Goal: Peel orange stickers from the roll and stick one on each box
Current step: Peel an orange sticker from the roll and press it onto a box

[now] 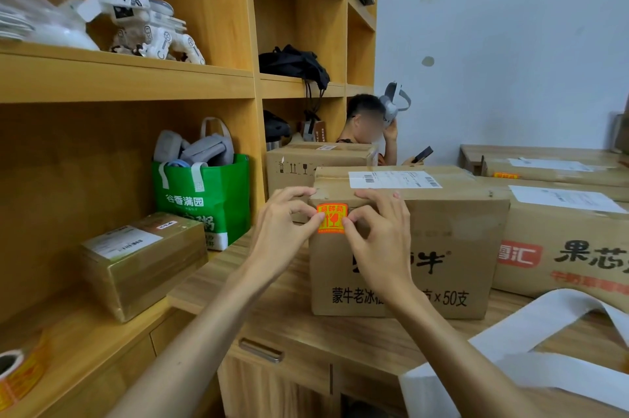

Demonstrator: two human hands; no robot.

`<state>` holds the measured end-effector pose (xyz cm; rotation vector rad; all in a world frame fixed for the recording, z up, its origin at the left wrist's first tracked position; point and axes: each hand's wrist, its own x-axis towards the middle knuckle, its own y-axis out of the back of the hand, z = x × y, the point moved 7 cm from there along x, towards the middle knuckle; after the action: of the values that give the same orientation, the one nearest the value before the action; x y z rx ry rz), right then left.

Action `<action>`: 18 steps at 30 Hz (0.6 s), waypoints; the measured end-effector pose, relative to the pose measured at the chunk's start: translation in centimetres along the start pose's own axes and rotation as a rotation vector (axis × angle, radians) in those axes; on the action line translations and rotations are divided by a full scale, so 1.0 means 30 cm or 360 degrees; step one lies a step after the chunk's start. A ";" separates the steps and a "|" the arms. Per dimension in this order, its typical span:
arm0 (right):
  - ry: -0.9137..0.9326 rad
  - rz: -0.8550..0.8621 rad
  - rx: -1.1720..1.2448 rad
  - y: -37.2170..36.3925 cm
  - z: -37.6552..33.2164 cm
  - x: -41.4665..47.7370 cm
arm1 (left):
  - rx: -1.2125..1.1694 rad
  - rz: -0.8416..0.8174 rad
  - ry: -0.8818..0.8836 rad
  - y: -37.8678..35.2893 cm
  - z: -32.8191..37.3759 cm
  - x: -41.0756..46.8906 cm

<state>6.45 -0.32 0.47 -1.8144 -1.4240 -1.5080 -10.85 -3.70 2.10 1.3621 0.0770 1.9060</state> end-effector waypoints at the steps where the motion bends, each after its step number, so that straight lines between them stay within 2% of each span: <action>1: 0.0006 0.0004 -0.0017 -0.001 -0.001 0.000 | 0.0039 0.0007 -0.0018 -0.001 0.005 0.001; 11: 0.0085 0.0006 -0.0186 -0.010 -0.011 0.000 | 0.0584 0.0148 -0.0187 0.008 0.058 -0.017; 18: 0.0132 -0.0012 -0.0356 -0.002 -0.029 0.012 | 0.0816 0.0195 -0.0323 0.014 0.087 -0.022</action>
<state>5.94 -0.82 1.08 -1.8484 -1.2678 -1.7864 -8.83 -5.36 2.91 1.9323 0.4129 1.9109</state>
